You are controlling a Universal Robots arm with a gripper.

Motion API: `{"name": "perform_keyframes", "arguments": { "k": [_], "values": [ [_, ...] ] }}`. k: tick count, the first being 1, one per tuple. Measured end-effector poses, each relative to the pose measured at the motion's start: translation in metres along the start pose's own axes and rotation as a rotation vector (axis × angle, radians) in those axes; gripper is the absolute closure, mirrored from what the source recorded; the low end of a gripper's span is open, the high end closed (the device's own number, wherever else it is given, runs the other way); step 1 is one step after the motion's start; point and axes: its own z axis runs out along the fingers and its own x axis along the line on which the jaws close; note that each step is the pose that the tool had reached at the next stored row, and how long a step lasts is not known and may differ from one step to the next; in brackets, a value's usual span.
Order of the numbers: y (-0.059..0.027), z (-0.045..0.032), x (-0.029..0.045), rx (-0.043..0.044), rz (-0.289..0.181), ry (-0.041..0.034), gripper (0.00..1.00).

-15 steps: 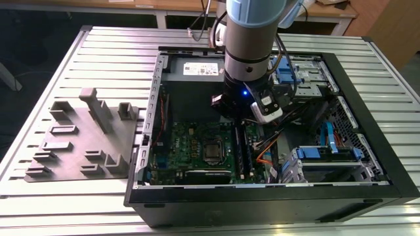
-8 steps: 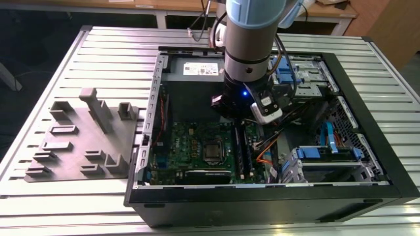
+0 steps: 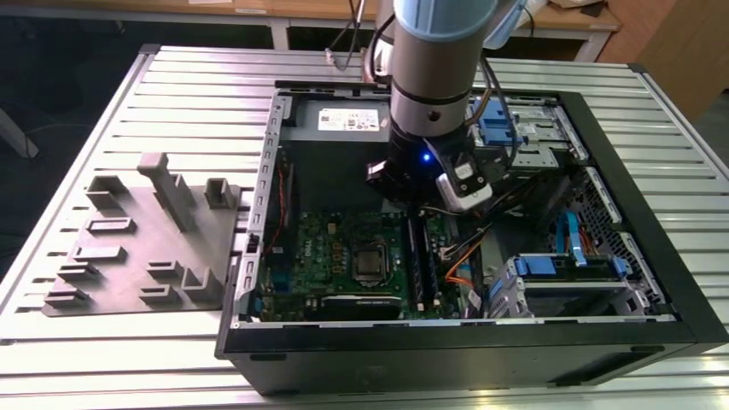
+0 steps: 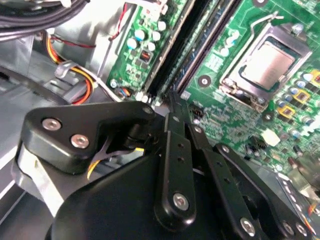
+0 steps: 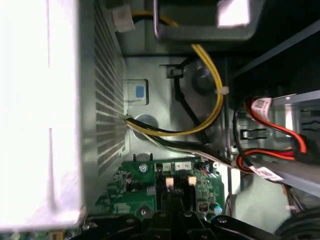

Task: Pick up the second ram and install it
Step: 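Press down the second ram until it locks into place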

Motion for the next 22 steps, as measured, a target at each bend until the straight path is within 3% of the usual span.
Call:
{"name": "perform_keyframes", "arguments": {
  "k": [4, 13, 22],
  "values": [
    [0.0003, -0.01, -0.0007, -0.0001, 0.0, -0.0001, 0.93],
    [-0.001, -0.0104, -0.0008, 0.0011, 0.0, -0.0001, 0.93],
    [-0.0126, -0.0107, -0.0015, 0.0015, 0.0, -0.0001, 0.93]
  ]
}}
